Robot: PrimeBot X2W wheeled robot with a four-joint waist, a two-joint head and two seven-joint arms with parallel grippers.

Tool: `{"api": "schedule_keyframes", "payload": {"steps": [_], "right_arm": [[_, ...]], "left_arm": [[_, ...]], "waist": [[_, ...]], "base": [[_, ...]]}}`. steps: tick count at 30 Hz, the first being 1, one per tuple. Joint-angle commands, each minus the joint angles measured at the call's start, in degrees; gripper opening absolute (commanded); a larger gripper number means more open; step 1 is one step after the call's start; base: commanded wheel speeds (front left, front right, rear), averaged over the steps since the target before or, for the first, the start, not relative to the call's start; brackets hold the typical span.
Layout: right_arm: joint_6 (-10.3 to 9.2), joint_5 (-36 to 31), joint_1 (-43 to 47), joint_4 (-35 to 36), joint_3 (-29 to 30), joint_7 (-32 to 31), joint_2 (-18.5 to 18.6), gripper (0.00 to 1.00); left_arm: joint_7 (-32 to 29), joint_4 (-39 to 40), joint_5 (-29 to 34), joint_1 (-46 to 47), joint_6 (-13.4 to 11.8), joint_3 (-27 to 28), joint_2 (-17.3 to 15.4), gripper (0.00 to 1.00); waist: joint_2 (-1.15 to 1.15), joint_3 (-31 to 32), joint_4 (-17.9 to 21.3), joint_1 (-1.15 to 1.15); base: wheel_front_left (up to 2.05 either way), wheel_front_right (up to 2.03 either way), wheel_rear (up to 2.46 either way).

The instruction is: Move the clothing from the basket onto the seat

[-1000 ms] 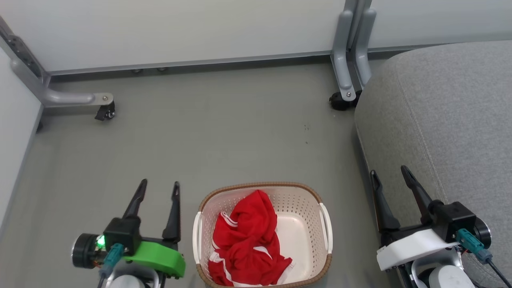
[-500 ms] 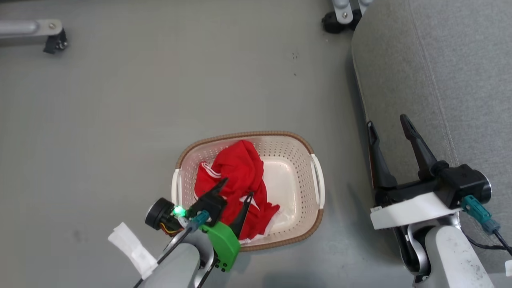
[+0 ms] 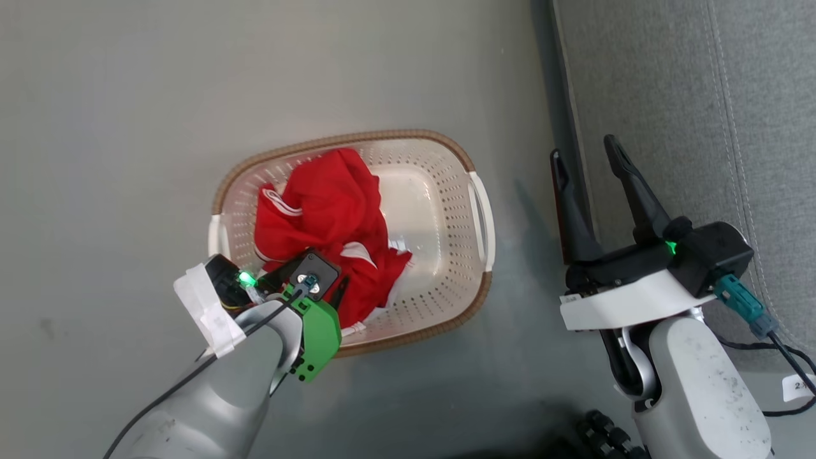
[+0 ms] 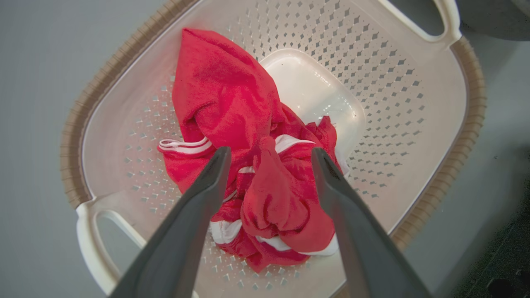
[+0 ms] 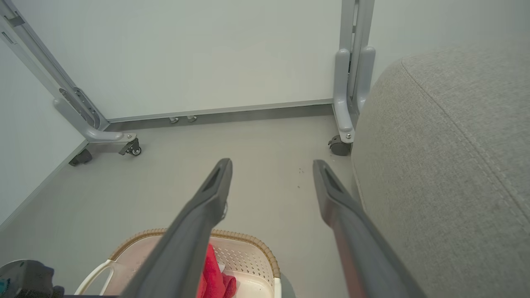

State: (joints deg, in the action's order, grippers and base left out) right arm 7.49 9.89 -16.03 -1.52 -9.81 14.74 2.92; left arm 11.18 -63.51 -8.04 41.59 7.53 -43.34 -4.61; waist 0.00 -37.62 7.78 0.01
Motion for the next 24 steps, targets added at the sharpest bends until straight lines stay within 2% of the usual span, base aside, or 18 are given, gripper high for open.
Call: {"api": "schedule_keyframes", "payload": {"steps": [1,10,20,21,22,24], "right_arm": [[0.00,0.74,-1.39,-0.32,-0.30,0.47,0.00,1.00],[0.00,3.76,-3.87,0.33,-2.36,0.47,0.00,1.00],[0.00,5.51,-4.53,0.66,-3.27,0.48,0.00,1.00],[0.00,5.58,-4.55,0.65,-3.32,0.48,0.00,1.00],[0.00,5.67,-4.60,0.61,-3.34,0.48,0.00,1.00],[0.00,5.75,-4.76,0.46,-3.30,0.48,0.00,1.00]], "left_arm": [[-0.65,-1.05,-0.97,1.64,-0.07,-0.69,-0.82,1.00],[-4.18,-6.23,-3.28,5.75,-0.07,-5.50,-3.24,1.00],[-10.03,-8.41,-5.32,7.89,-0.07,-9.69,-4.56,1.00],[-10.55,-8.51,-5.51,7.90,-0.07,-9.96,-4.50,0.64],[-10.69,-8.53,-5.62,8.15,-0.07,-10.29,-4.54,0.00],[-11.20,-8.70,-5.75,8.41,-0.07,-11.12,-4.50,0.00]], "waist": [[0.00,-5.65,4.11,-0.01],[0.00,-9.66,6.73,-0.01],[0.00,-11.80,8.21,-0.01],[0.00,-11.88,8.27,-0.01],[0.00,-11.93,8.30,-0.01],[0.00,-11.87,8.28,-0.01]], "base": [[0.00,0.00,0.00],[0.00,0.00,0.00],[0.00,0.00,0.00],[0.00,0.00,0.00],[0.00,0.00,0.00],[0.00,0.00,0.00]]}}
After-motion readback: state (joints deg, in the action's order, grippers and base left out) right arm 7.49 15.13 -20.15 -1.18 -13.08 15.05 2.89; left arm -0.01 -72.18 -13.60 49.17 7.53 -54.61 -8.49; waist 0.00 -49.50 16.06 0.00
